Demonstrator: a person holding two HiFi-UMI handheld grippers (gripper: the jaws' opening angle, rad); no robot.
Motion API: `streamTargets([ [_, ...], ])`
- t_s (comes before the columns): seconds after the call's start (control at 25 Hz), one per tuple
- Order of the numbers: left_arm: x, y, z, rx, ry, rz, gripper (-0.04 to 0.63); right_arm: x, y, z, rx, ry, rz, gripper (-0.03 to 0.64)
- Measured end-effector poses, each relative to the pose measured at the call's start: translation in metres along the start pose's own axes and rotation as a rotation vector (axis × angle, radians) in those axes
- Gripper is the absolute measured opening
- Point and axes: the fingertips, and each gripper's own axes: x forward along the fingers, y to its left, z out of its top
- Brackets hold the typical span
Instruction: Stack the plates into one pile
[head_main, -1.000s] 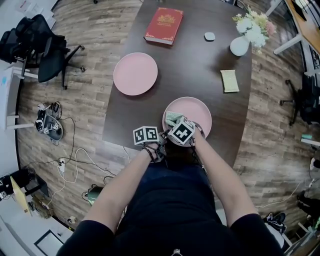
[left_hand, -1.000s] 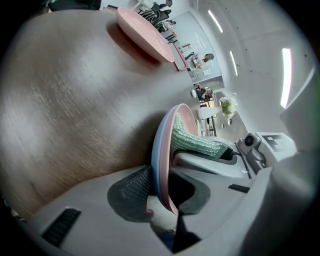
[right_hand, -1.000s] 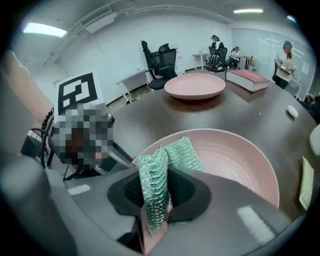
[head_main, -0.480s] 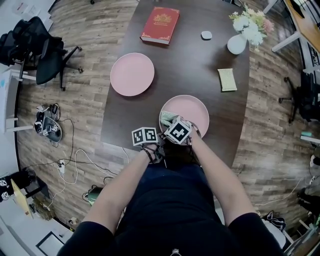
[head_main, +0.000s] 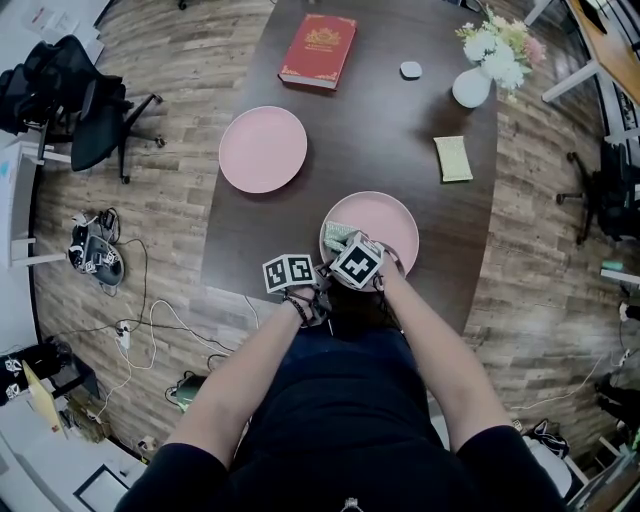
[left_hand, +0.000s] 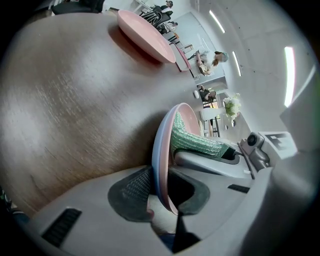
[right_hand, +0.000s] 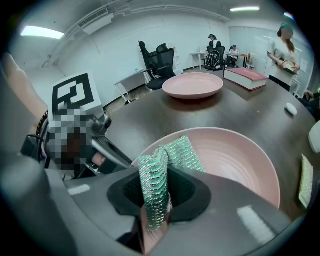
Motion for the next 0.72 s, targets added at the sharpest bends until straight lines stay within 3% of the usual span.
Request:
streamTargets([
  [0.28, 0.001, 0.002, 0.002, -0.037, -0.028, 0.018, 0.057, -0.004, -0.007, -0.015, -0.045, 0.038, -0.055, 0.084],
  [0.72, 0.0, 0.002, 0.002, -0.045, -0.038, 0.024, 0.055, -0.021, -0.024, -0.047, -0.025, 0.075, -0.116, 0.084],
])
